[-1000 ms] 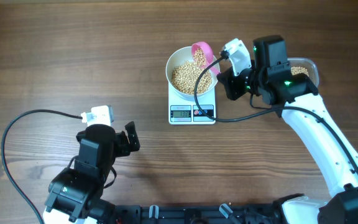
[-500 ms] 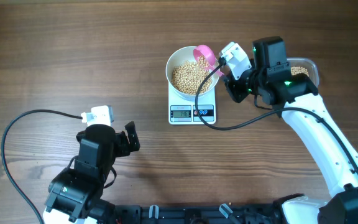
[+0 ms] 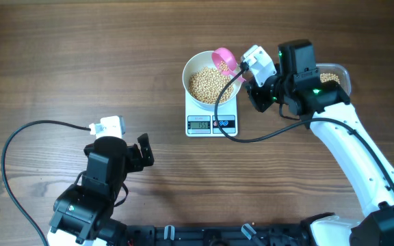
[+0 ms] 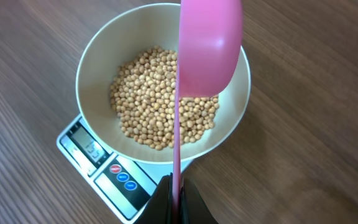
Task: Scoop item into bowl and weigh 150g on scale
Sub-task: 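Tip the scoop to pour soybeans into the white bowl, then move the empty scoop back right over the soybean tub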
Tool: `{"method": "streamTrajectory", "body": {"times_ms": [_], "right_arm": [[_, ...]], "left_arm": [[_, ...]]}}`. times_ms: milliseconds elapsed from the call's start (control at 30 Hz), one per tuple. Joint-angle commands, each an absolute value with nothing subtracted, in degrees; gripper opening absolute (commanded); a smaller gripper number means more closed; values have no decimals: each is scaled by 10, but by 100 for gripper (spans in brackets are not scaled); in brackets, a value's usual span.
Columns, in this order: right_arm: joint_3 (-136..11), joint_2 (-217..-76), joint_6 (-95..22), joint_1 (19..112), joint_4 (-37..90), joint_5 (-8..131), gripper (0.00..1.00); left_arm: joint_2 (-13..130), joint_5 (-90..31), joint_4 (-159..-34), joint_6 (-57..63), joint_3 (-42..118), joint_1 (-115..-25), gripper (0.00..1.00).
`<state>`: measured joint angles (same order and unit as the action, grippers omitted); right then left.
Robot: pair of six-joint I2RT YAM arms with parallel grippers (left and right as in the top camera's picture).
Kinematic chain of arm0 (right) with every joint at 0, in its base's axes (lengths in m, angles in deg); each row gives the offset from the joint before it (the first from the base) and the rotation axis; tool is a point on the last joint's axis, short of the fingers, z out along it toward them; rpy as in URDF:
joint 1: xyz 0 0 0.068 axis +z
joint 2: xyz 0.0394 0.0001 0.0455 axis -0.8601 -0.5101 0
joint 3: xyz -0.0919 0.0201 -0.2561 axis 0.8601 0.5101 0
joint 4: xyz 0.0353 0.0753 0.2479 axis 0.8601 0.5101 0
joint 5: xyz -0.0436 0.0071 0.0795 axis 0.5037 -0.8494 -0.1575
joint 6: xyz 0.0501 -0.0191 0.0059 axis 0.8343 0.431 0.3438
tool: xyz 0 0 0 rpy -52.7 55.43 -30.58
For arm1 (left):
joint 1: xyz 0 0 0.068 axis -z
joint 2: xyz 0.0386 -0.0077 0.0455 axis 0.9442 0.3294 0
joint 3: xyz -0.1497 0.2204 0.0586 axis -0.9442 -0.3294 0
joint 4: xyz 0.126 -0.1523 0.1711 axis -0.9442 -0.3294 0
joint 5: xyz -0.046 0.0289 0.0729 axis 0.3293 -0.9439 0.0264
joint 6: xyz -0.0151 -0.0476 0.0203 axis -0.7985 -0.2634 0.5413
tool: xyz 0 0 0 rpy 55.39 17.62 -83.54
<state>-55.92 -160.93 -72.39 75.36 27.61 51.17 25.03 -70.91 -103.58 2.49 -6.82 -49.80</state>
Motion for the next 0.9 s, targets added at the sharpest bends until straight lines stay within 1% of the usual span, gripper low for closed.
{"method": "streamTrajectory", "body": {"times_ms": [0, 167, 267, 400, 567, 700, 800, 867], "right_arm": [[-572, -1603, -679, 756, 274, 481, 4], [-572, -1603, -676, 756, 275, 470, 4], [-572, -1603, -639, 755, 276, 465, 4], [-572, -1603, -602, 754, 276, 421, 4], [-572, -1603, -585, 751, 274, 399, 4], [-572, -1603, -544, 706, 270, 381, 4], [-572, -1603, -539, 644, 258, 272, 4], [-572, -1603, -511, 607, 248, 216, 4]], "left_arm": [[251, -716, -1036, 31, -72, -502, 100], [251, -716, -1036, 31, -72, -502, 100], [251, -716, -1036, 31, -72, -502, 100], [251, -716, -1036, 31, -72, -502, 100], [251, -716, -1036, 31, -72, -502, 100], [251, -716, -1036, 31, -72, -502, 100], [251, -716, -1036, 31, -72, -502, 100], [251, -716, -1036, 31, -72, -502, 100]]}}
